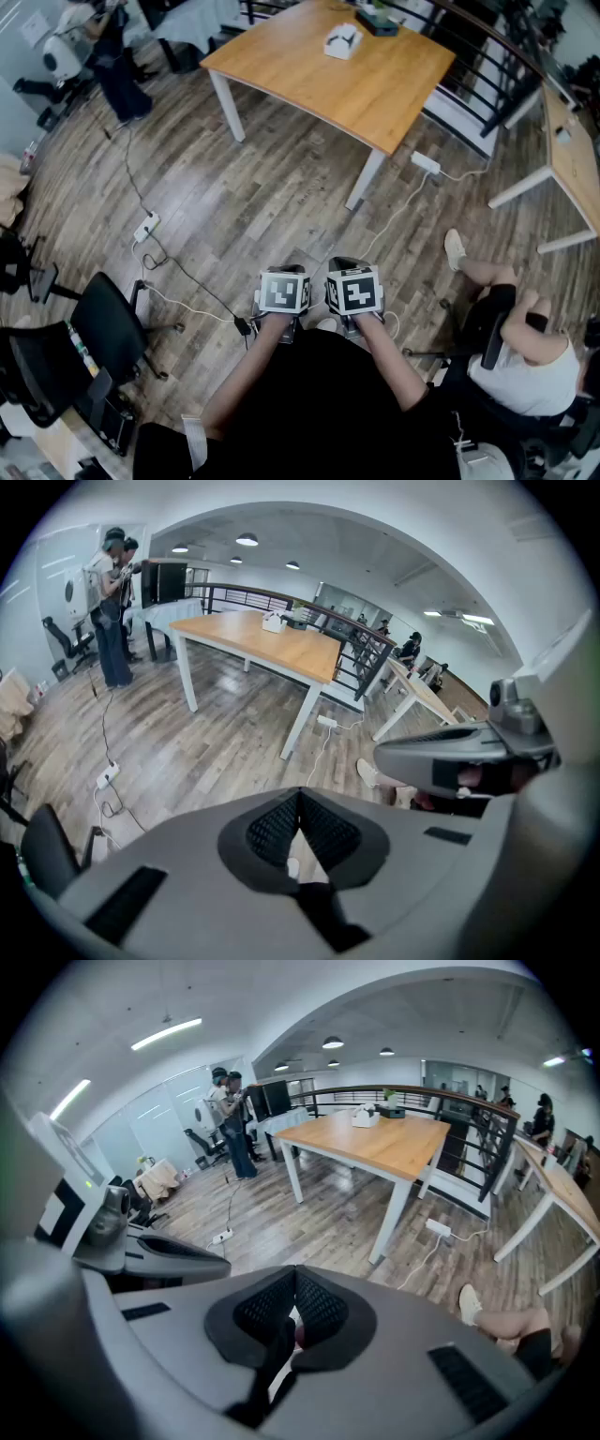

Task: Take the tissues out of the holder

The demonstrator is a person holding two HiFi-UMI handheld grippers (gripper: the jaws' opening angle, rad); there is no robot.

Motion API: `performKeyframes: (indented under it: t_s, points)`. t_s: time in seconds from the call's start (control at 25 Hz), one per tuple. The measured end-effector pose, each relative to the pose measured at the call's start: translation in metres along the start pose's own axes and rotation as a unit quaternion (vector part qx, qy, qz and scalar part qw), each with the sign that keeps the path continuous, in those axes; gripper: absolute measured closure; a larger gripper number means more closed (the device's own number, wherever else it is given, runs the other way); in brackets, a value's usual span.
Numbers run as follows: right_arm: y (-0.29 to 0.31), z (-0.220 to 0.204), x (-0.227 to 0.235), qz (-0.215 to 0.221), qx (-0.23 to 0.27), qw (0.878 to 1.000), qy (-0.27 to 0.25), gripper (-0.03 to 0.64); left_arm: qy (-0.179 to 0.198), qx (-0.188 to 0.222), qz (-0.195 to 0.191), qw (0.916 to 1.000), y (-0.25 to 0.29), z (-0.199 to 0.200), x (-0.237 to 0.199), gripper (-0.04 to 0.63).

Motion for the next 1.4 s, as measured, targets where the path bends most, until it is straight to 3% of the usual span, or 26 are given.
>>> performKeyframes:
  t_s: [0.16, 0.32, 0.48, 1.0, 1.4]
  points:
    - [-0.008, 0.014, 0.054, 0.001, 0.011, 1.0, -0.013, 0.606, -0.017, 0.03, 0.028, 0.999, 0.023, 0.031, 0.036, 0.588]
    - [-0.015, 0.0, 0.081, -0.018, 0.008, 1.0, 0.021, 0.606, 0.017, 0.018, 0.005, 0.9997, 0.042, 0.03, 0.069, 0.588]
    - [-0.013, -0.01, 0.087, -0.027, 0.002, 0.999, 0.034, 0.606, 0.039, 0.007, -0.002, 0.9992, 0.047, 0.026, 0.078, 0.588]
    - [-0.016, -0.027, 0.097, -0.019, 0.0, 0.999, 0.034, 0.606, 0.031, -0.003, -0.008, 0.9995, 0.055, 0.012, 0.092, 0.588]
    - [-0.028, -0.042, 0.125, -0.023, 0.014, 0.998, 0.048, 0.606, 0.056, -0.012, -0.016, 0.9982, 0.069, 0.01, 0.126, 0.588]
Point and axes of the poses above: the fingertips, and each gripper's own axes: y forward along the fingers, x to its right, z out of its top, the point moved 2 cm from there along -y, backward along the fingers
